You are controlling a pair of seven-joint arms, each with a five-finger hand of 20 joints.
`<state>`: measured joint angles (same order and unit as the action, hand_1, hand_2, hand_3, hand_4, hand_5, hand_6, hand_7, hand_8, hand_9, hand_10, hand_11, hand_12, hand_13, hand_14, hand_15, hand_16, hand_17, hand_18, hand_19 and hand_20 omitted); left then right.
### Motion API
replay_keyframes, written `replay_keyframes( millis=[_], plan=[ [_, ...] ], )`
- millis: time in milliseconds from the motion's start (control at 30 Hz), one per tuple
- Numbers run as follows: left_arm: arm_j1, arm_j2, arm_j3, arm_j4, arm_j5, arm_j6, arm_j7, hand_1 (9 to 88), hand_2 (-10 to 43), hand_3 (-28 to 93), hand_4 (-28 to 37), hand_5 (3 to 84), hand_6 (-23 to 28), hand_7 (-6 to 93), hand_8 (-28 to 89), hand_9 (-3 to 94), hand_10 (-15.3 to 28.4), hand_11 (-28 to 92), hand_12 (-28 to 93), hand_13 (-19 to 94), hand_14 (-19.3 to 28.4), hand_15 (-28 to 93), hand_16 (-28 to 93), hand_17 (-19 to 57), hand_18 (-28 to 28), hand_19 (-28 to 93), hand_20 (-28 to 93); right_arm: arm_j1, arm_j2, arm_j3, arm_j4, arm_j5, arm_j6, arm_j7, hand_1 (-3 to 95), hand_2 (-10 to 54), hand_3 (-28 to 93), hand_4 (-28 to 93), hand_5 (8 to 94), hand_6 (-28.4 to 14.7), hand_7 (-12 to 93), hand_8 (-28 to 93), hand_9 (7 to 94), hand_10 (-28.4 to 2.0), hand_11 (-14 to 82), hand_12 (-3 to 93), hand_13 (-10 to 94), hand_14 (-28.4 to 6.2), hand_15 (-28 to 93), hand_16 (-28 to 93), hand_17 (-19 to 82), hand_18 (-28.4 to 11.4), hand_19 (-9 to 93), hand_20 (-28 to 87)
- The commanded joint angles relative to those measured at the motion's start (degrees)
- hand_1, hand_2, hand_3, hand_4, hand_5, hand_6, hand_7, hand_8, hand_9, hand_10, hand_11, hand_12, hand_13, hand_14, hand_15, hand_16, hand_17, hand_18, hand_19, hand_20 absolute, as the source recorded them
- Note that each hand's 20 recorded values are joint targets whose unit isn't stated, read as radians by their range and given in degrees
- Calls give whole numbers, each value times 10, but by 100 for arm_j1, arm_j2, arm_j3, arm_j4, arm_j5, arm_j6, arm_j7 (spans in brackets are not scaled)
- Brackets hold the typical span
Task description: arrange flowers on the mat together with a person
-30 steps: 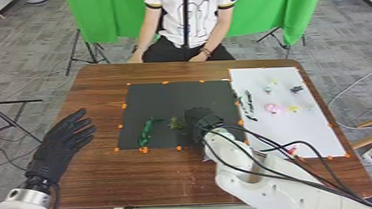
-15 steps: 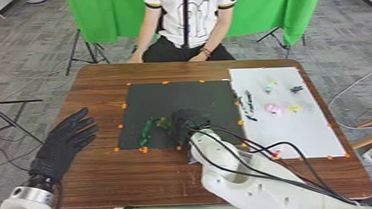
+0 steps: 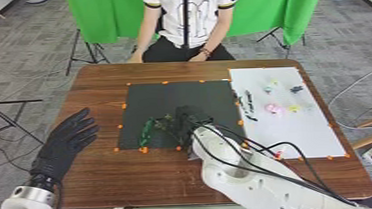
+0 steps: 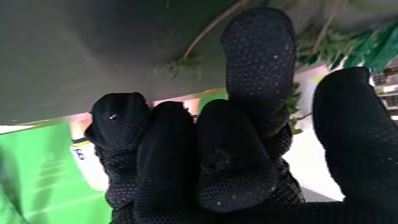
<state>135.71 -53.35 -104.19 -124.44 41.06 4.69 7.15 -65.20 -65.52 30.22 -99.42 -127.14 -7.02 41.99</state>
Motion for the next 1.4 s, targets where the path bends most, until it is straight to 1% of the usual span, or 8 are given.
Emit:
replay_keyframes(
  millis=[33,233,500,600,633,800,967,1400],
  plan=[
    [13,-8,32,58,7,-54,-82,276,-6,701,-159,277,19,199,-94,245,110,200,193,209,139,295,25,-83,209,453,87,-98,-60,295,-276,124,-255,54,117,57,817,-217,927,31,533,-76,937,-82,697,382,844,-103,872,355,440,-249,932,489],
    [34,-69,3,49,25,-69,-84,277,-5,699,-160,277,20,195,-92,245,110,198,194,208,139,292,26,-82,209,452,88,-265,59,559,-556,159,-389,-4,105,58,815,-229,930,29,518,-72,937,-81,688,383,844,-104,870,354,439,-251,932,491],
    [160,-58,-65,9,5,-19,-38,277,-5,700,-160,278,20,196,-92,246,111,199,195,209,140,295,27,-82,209,453,89,-475,342,979,-810,466,-470,-73,109,90,804,-233,922,21,494,-71,935,-90,655,401,826,-114,859,357,414,-254,932,474],
    [133,-74,-68,23,17,-55,-72,275,-5,700,-159,278,20,197,-92,246,111,200,195,208,140,296,26,-82,210,454,89,-496,325,987,-815,528,-641,-96,101,119,792,-231,924,17,474,-73,934,-94,640,401,822,-118,854,352,408,-254,932,464],
    [163,-13,-51,19,-26,-13,-24,275,-5,700,-159,278,20,197,-92,246,111,200,195,208,140,296,26,-82,210,453,89,-505,303,968,-804,521,-674,-126,99,124,791,-231,925,16,469,-73,934,-94,637,401,821,-119,853,351,407,-255,932,463],
    [63,-27,-24,55,12,-90,-89,275,-4,699,-159,278,20,198,-93,245,110,200,195,207,140,295,25,-83,209,452,89,-506,247,826,-747,584,-881,-130,71,154,793,-234,922,13,452,-70,929,-99,624,397,816,-121,846,346,399,-256,932,450],
    [118,-32,-43,34,5,-73,-78,274,-4,700,-159,277,20,198,-93,245,111,199,194,208,139,289,25,-83,209,452,89,-507,225,717,-731,690,-961,-164,43,191,781,-242,922,11,430,-71,930,-100,604,388,812,-123,838,342,392,-256,932,435],
    [81,10,22,58,-28,-46,-54,270,-2,699,-161,277,20,193,-90,245,110,193,196,208,139,286,29,-83,209,449,90,-383,17,510,-614,626,-944,-386,41,216,769,-240,907,5,361,-72,927,-99,530,364,789,-126,819,335,372,-253,930,394]
  ],
)
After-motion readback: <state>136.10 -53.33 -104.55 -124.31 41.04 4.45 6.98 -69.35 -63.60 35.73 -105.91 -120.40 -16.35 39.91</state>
